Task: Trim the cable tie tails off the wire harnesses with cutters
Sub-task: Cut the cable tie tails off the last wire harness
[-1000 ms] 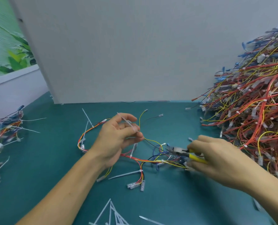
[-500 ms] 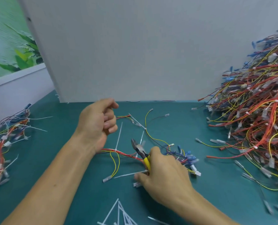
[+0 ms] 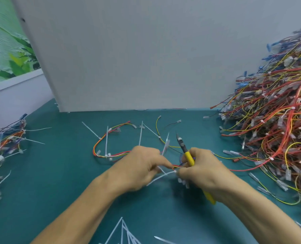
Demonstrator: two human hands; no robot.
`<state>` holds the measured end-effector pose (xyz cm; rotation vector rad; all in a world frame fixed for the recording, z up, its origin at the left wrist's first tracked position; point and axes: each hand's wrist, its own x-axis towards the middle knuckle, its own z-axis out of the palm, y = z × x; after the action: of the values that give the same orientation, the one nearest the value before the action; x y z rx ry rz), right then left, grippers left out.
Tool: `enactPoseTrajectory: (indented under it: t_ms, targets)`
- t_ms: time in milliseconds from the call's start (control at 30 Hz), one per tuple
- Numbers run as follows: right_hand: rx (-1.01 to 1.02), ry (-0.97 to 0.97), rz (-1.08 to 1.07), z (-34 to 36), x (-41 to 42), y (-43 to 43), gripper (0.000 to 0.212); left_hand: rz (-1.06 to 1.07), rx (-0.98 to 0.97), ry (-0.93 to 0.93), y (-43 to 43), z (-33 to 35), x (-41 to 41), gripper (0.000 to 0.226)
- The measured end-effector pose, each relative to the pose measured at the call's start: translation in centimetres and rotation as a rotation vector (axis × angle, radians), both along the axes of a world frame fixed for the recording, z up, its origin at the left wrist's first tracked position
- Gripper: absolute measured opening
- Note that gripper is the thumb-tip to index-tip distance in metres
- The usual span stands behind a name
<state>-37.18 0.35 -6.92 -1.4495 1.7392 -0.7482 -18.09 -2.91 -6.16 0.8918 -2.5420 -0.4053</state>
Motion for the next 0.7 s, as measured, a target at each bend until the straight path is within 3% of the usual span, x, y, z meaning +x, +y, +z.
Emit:
enactPoseTrajectory:
  t_ms: [133,333,467,567,633,700]
  targets:
    - [0.076,-0.228,0.029,-0.4,-0.8,0.4,0.021,-0.146,-0.2,-0.033,0.4,-1.0,-0.7,0.018]
    - [0.09,-0.251,0.075,-0.5,-0.7,0.4,0.024,-0.1,-0.349,0.04,0.6,-1.9,-1.2,0.011]
    - [0.069,-0.076,0.123,-0.5,-0.6,0.5,0.028,-0.021,-0.102,0.041,0.9,-2.4,-1.5,0.015]
    - [0.061,0.115,0.207,-0.5,0.2,0.9,0.026,0.02,0.101,-0.058,0.7,-2.5,-1.5,0.025]
    - [0.019,0.289,0.215,-0.6,0.7,1.0,0.021,-0.005,-0.048,-0.183,0.8,-2.3,-1.3,0.024]
    - [0.002,0.363,0.196,-0.3,0.7,1.0,0.019,-0.074,-0.284,-0.265,1.0,-1.8,-1.2,0.008]
